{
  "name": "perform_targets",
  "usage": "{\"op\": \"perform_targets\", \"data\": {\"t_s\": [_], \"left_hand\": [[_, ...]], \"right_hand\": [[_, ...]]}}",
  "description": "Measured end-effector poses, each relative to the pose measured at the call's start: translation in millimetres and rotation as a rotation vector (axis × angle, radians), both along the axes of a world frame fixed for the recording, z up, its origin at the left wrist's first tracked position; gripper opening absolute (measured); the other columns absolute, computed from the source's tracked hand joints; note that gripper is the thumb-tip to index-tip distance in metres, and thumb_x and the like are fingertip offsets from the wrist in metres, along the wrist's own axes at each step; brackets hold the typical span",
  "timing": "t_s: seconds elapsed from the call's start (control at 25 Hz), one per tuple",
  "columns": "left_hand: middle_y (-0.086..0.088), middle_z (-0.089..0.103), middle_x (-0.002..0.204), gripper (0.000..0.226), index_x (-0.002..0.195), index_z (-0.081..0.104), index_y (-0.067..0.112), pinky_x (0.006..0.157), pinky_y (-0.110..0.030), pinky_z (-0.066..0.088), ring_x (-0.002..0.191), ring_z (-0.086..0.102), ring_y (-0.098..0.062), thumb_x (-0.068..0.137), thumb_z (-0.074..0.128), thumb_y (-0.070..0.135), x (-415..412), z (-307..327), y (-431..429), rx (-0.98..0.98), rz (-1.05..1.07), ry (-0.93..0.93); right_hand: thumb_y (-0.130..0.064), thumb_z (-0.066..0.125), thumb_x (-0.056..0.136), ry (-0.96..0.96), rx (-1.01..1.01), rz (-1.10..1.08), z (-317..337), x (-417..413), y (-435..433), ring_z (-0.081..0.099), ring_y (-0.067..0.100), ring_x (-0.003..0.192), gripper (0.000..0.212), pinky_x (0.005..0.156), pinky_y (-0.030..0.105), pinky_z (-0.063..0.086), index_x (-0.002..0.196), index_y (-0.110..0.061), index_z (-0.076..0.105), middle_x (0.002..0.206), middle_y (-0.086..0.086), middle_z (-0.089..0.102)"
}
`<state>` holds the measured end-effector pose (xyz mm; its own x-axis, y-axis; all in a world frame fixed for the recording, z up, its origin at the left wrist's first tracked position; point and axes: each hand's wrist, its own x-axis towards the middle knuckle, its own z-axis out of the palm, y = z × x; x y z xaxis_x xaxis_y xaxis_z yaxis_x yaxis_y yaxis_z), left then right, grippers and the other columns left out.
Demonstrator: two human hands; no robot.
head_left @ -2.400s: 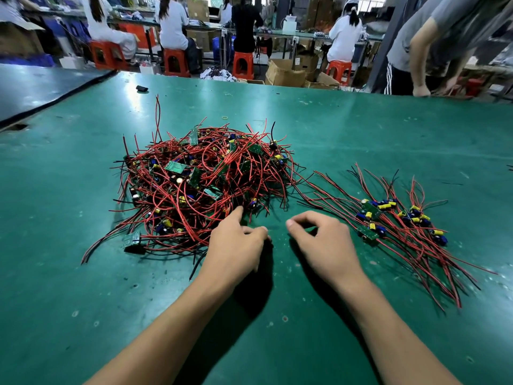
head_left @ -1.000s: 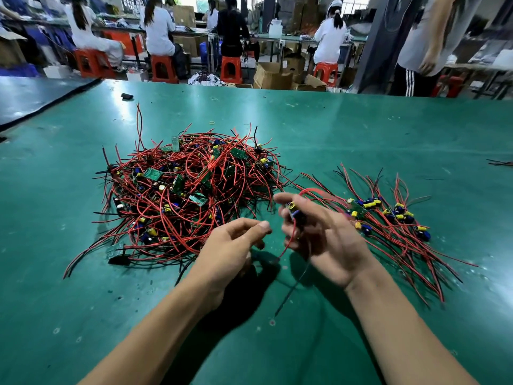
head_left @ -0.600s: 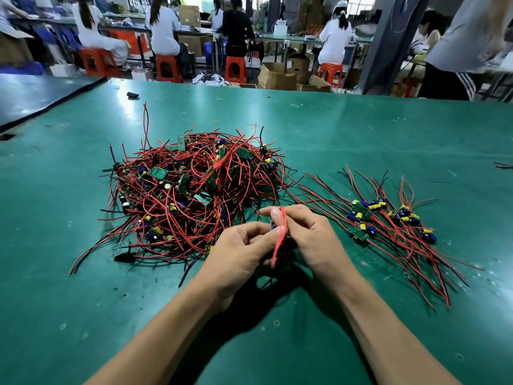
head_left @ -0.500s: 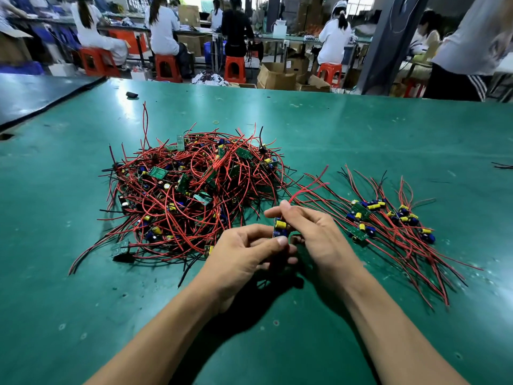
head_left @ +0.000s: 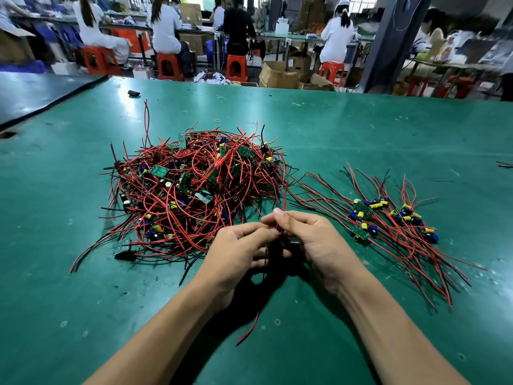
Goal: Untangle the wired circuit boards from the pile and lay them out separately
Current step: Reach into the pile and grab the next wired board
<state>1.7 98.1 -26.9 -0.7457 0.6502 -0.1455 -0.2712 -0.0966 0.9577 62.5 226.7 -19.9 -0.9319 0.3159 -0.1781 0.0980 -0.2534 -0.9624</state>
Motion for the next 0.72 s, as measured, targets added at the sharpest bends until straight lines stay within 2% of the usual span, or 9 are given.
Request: {"op": "perform_targets", "data": {"t_s": [0.08,0.2,0.32,0.36,0.48,0.6,0.72], "left_hand": [[-0.027,0.072,0.091,0.015,0.088,0.072,-0.004,0.061,-0.039,0.061,0.067,0.072,-0.030,0.090,0.063,0.007,-0.6,0.7,-0.7,-0.016,0.044,0.014],[-0.027,0.072,0.087,0.015,0.087,0.074,-0.001,0.068,-0.047,0.060,0.066,0.070,-0.032,0.090,0.064,0.009,0.5,0.3,-1.4,-0.030,0.077,0.073],[-0.014,0.071,0.077,0.015,0.083,0.075,0.001,0.060,-0.038,0.060,0.065,0.066,-0.024,0.090,0.063,0.006,-0.9,-0.3,-1.3,-0.031,0.081,0.109],[-0.010,0.070,0.074,0.015,0.082,0.075,0.001,0.055,-0.033,0.057,0.064,0.064,-0.022,0.089,0.063,0.005,-1.0,-0.4,-0.5,-0.038,0.080,0.120],[-0.006,0.067,0.064,0.018,0.073,0.075,0.005,0.047,-0.024,0.047,0.055,0.057,-0.017,0.086,0.063,0.007,1.6,-1.3,2.6,-0.093,0.085,0.186],[-0.008,0.066,0.059,0.018,0.069,0.074,0.007,0.043,-0.021,0.042,0.048,0.051,-0.014,0.084,0.065,0.009,6.4,-1.7,6.5,-0.127,0.078,0.228],[-0.008,0.065,0.058,0.017,0.068,0.073,0.005,0.042,-0.020,0.040,0.045,0.047,-0.014,0.083,0.065,0.006,7.3,-2.5,8.3,-0.128,0.042,0.217]], "right_hand": [[-0.034,0.069,0.090,0.023,0.035,-0.026,-1.8,-1.0,-5.4,0.063,0.016,0.061,0.027,0.051,0.023,0.049,0.094,-0.009,0.078,0.083,0.010,0.073],[-0.036,0.071,0.086,0.049,0.097,-0.082,-5.3,-4.0,-9.7,0.068,0.017,0.072,0.031,0.062,0.028,0.056,0.094,-0.008,0.079,0.087,0.011,0.076],[-0.031,0.071,0.089,0.064,0.094,-0.095,-5.5,-5.3,-9.3,0.068,0.024,0.077,0.028,0.075,0.039,0.060,0.092,-0.005,0.079,0.088,0.017,0.075],[-0.028,0.070,0.091,0.061,0.084,-0.106,-5.0,-5.3,-8.6,0.068,0.026,0.075,0.026,0.075,0.041,0.060,0.091,-0.004,0.078,0.086,0.020,0.074],[-0.031,0.068,0.093,0.003,0.054,-0.184,-0.5,-4.5,-1.1,0.064,0.019,0.060,0.025,0.056,0.027,0.050,0.080,-0.012,0.079,0.072,0.013,0.070],[-0.035,0.065,0.094,-0.060,0.071,-0.257,4.2,-4.5,14.0,0.065,0.009,0.065,0.031,0.060,0.027,0.040,0.070,-0.021,0.079,0.075,-0.001,0.072],[-0.034,0.063,0.094,-0.073,-0.133,-0.291,6.0,-3.4,25.9,0.065,0.004,0.062,0.038,0.060,0.025,0.043,0.063,-0.020,0.079,0.075,-0.004,0.074]]}}
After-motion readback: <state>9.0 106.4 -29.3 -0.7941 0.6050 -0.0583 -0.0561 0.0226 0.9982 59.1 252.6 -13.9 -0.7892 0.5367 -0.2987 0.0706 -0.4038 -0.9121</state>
